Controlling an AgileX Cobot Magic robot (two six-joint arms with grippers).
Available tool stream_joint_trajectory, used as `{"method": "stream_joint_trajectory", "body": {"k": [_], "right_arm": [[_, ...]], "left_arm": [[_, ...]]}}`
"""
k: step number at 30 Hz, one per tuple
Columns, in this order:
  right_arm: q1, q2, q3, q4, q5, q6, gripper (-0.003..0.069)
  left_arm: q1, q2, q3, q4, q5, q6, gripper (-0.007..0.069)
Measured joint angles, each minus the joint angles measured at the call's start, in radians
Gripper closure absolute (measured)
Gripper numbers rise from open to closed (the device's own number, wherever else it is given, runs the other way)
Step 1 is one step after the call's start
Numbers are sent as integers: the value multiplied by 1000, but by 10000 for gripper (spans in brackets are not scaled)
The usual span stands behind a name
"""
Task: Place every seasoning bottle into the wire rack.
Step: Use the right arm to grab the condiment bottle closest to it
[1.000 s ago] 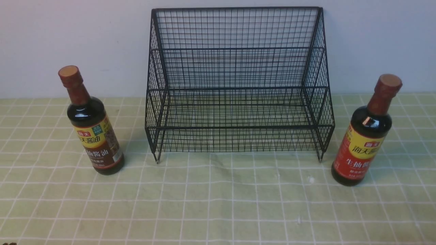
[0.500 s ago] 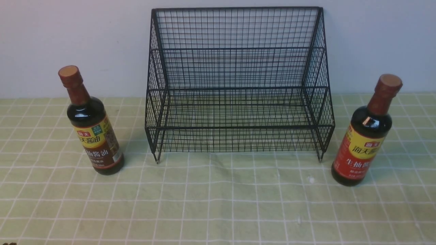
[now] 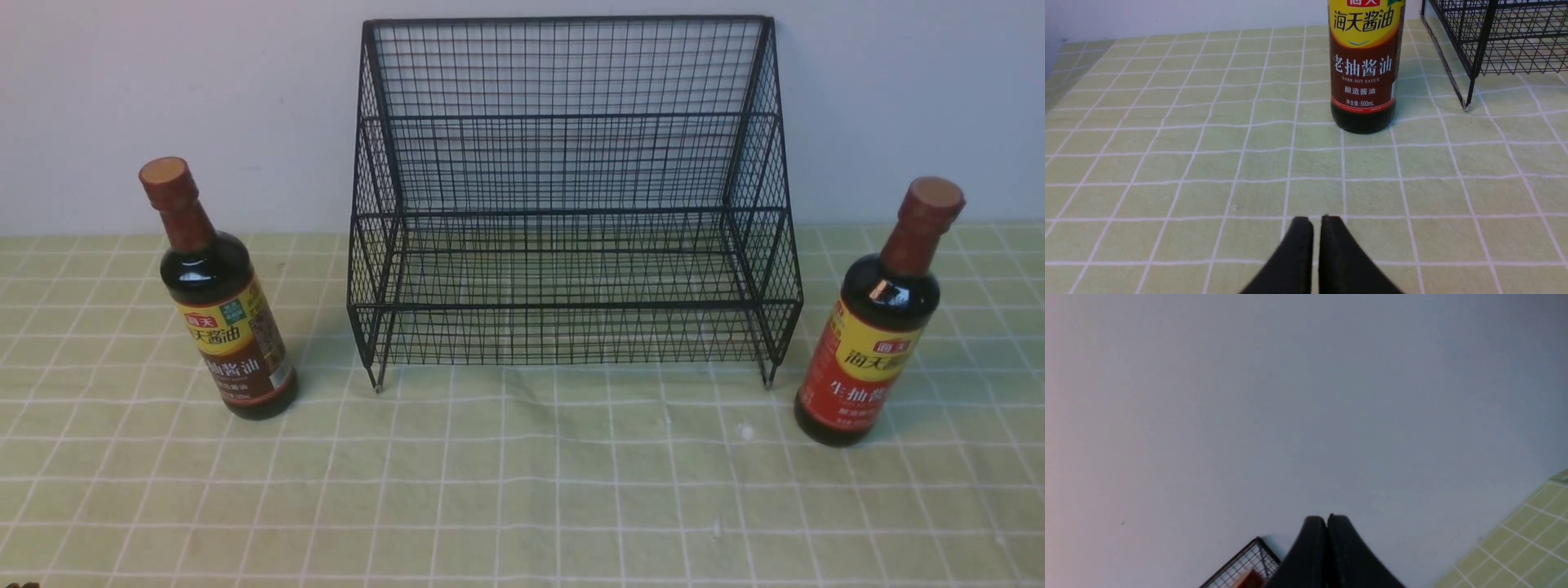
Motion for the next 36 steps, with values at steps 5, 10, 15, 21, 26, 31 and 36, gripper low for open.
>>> {"method": "stream_joint_trajectory", "body": {"k": [5,10,15,21,26,31,36], "right_arm": [[0,182,-298,-212,296,-69,673],[0,480,-557,-336,596,-197,659],[0,754,-752,-353,746,-345,558],[0,1022,-918,-278,795,-475,312],[13,1165,-994,-178,796,-533,111],[90,1253,-1012,-157,767,-596,39],[120,1345,-1012,-164,672,-604,34]], "left_arm": [[0,0,0,0,0,0,617],[0,0,0,0,0,0,617],[0,0,0,0,0,0,617],[0,0,0,0,0,0,617],[0,0,0,0,0,0,617],[0,0,0,0,0,0,617],[0,0,0,0,0,0,617]]}}
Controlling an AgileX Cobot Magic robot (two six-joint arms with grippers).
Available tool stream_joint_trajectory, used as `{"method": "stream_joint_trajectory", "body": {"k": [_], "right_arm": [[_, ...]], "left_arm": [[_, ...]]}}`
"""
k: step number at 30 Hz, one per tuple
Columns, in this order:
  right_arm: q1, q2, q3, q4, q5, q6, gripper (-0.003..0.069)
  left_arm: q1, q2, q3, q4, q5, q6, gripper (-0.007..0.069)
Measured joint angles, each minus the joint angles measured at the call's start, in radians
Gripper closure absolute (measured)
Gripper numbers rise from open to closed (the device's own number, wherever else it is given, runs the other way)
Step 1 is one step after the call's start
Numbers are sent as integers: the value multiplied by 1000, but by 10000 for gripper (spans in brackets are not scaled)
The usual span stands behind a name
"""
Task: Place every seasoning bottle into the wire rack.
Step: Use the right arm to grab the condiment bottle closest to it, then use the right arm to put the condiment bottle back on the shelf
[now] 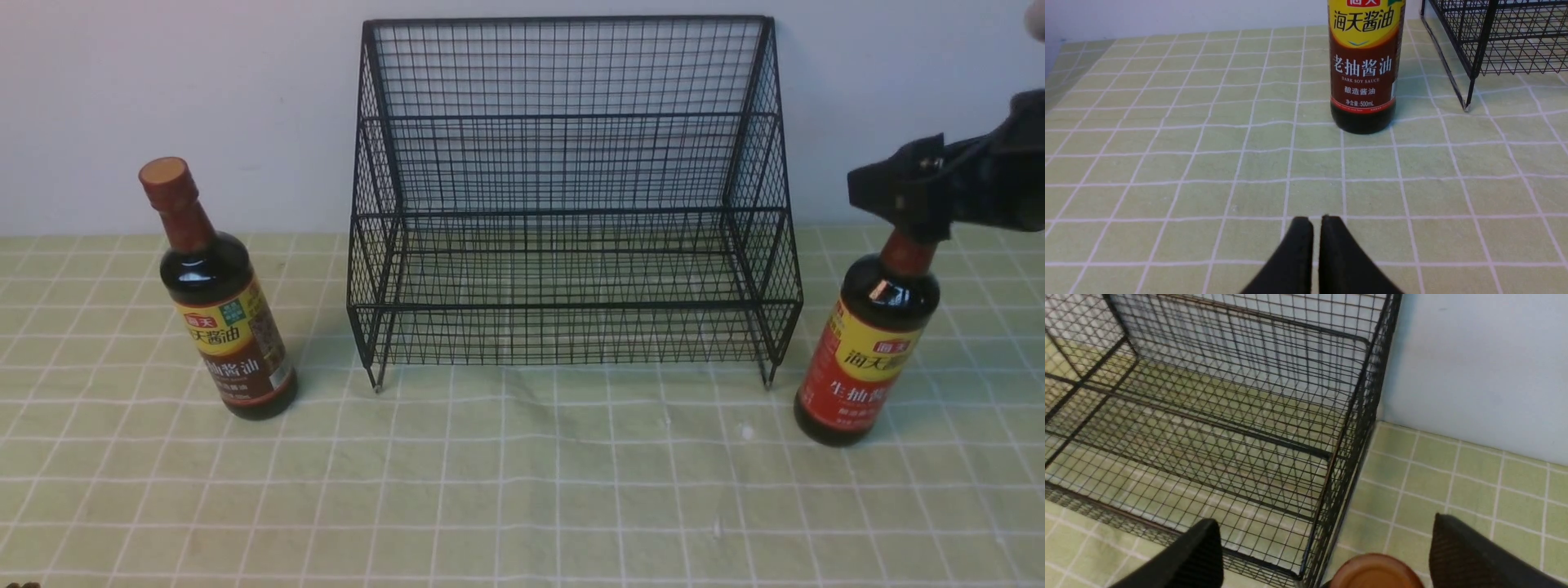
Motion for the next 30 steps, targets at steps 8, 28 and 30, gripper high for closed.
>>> {"method": "stream_joint_trajectory", "body": {"k": [8,28,30], "right_arm": [[0,72,0,-47,-15,19,41],[0,54,7,-173,42,101,391],[0,34,-5,-188,54,101,391]], "left_arm": [[0,0,0,0,0,0,617],[0,0,0,0,0,0,617],[0,0,0,0,0,0,617]]}}
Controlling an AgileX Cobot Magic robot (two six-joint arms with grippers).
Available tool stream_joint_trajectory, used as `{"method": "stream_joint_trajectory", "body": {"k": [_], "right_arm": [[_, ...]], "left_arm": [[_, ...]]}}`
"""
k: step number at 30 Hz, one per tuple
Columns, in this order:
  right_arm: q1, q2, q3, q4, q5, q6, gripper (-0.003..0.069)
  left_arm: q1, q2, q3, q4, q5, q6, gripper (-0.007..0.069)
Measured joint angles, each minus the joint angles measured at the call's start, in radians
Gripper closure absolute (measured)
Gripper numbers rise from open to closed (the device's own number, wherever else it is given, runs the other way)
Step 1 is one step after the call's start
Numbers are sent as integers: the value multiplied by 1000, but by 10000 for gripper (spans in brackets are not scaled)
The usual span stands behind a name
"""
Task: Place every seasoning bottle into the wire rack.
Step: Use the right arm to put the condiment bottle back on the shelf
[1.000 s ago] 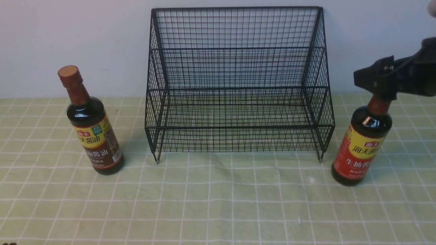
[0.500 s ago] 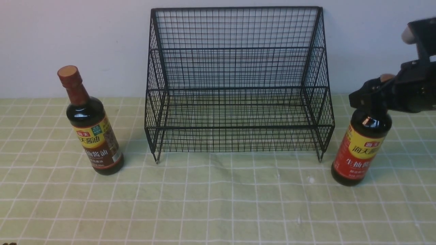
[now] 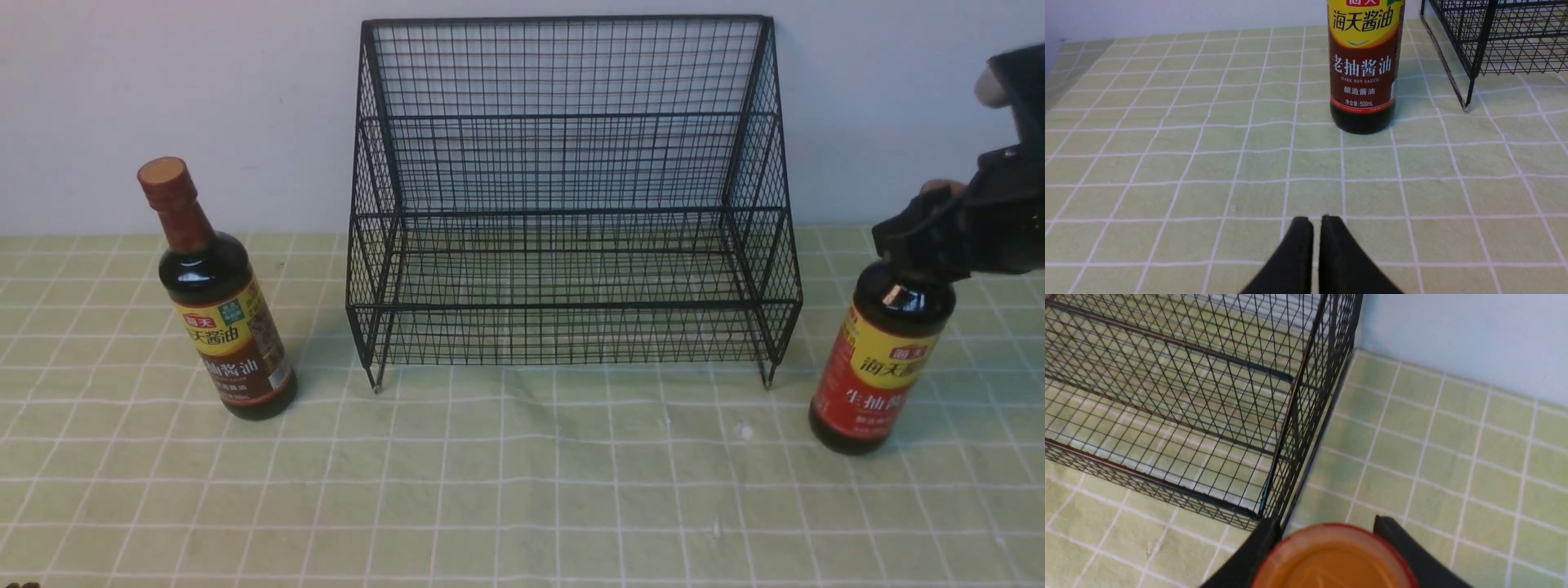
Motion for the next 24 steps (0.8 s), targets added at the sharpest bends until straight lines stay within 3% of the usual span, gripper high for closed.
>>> {"method": "stream_joint_trajectory", "body": {"k": [7,19,24], "right_arm": [[0,-25,-214,-4,83,0,391],[0,157,-661,122,181,-17,391],[29,217,-720,155,239,-42,391]], "left_arm": [[0,0,0,0,0,0,617],[0,0,0,0,0,0,617],[0,0,0,0,0,0,617]]}}
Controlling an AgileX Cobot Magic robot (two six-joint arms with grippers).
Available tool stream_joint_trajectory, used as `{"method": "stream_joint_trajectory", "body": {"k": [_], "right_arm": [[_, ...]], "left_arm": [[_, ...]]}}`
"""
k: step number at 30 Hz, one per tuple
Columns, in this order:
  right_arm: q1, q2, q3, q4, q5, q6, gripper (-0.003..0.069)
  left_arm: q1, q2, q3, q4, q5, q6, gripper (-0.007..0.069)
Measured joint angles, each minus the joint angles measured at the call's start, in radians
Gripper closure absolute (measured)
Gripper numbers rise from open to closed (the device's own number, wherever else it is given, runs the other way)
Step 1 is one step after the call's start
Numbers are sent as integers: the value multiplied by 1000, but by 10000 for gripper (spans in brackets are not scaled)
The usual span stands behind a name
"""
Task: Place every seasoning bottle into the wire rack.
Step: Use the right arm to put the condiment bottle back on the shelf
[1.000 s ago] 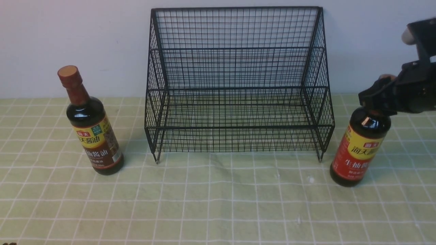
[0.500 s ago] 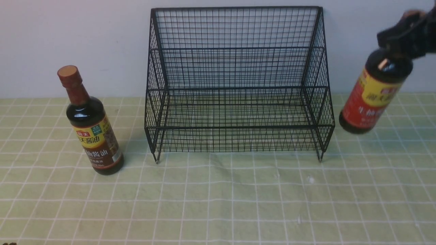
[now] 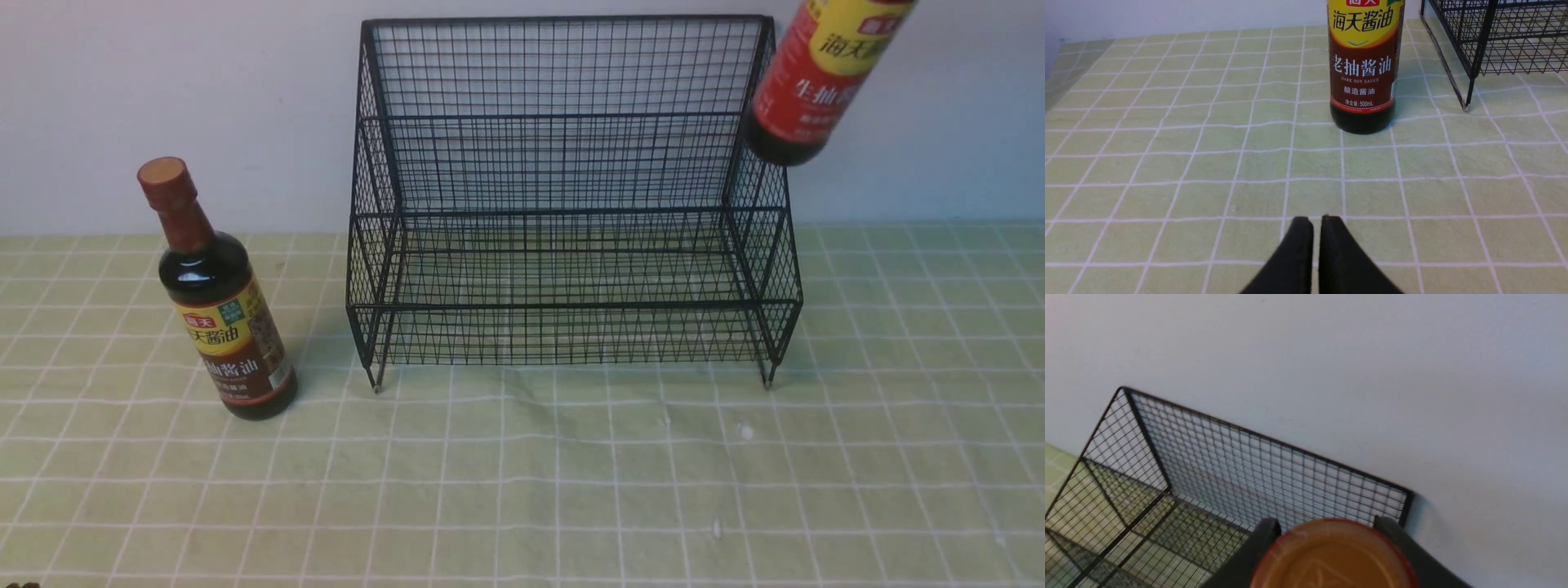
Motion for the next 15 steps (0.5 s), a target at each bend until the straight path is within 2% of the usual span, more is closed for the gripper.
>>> {"method": "stream_joint_trajectory", "body": {"k": [6,15], "right_arm": [[81,19,-2,-29,114,0,391],[97,98,-3,-86,131,-1,391]], "left_arm": [[0,0,0,0,0,0,617],[0,0,0,0,0,0,617]]}}
